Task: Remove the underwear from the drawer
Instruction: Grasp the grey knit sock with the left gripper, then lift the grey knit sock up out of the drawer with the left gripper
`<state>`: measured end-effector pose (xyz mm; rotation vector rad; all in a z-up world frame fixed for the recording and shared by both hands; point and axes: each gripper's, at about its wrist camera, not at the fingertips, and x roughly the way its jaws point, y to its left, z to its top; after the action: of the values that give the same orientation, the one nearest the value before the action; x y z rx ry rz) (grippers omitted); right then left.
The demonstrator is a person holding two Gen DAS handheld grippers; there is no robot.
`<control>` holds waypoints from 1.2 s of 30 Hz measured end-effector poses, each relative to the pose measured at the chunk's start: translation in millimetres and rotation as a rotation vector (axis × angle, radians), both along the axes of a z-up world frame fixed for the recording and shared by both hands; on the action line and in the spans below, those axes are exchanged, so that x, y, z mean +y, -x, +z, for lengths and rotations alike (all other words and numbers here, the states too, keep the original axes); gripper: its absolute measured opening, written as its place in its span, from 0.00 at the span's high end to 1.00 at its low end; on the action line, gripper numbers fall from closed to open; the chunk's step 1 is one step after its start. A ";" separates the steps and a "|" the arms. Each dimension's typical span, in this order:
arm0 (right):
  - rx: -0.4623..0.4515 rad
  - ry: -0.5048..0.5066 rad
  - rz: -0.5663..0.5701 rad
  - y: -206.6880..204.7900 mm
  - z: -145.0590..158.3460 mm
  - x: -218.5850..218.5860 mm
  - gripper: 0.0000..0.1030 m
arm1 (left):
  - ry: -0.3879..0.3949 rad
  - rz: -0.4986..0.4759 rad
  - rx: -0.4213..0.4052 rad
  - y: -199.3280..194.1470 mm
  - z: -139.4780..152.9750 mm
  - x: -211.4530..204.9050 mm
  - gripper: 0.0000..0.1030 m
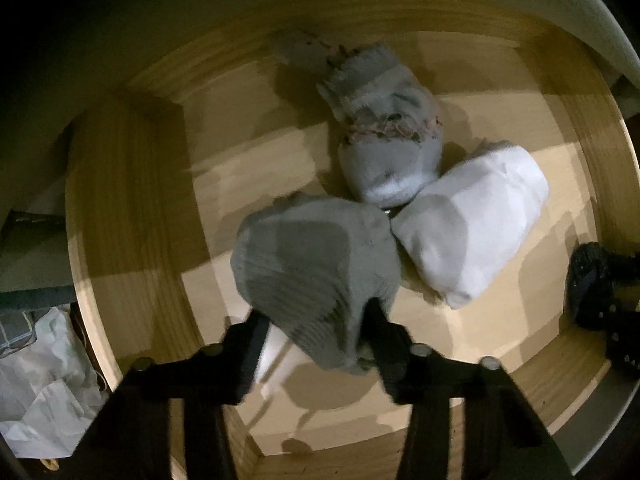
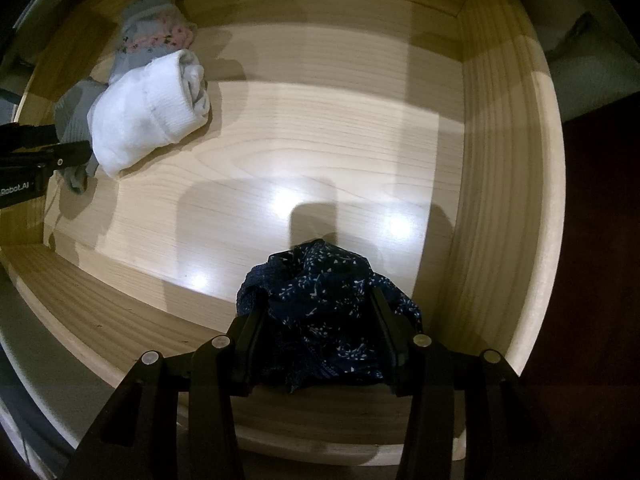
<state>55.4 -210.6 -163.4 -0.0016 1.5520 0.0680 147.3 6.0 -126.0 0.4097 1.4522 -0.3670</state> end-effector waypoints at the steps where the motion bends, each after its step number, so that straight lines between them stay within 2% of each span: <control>1: 0.000 0.000 0.000 -0.1 0.0 0.0 0.57 | -0.001 -0.001 0.006 0.5 0.9 -0.2 0.64; 7: 0.000 0.000 0.000 -0.4 0.0 -0.4 0.57 | -0.029 -0.006 0.001 8.1 6.4 -4.0 0.72; 22: 0.000 -0.003 0.000 -1.1 0.4 -1.1 0.57 | -0.034 0.031 0.072 29.2 14.5 7.5 0.75; 36: 0.000 -0.009 -0.002 -4.5 -0.4 -1.7 0.56 | 0.001 0.044 0.018 41.1 40.2 15.3 0.78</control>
<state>59.9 -212.3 -163.8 0.0071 1.5522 0.0739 106.2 21.4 -85.8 0.3745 1.4763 -0.3366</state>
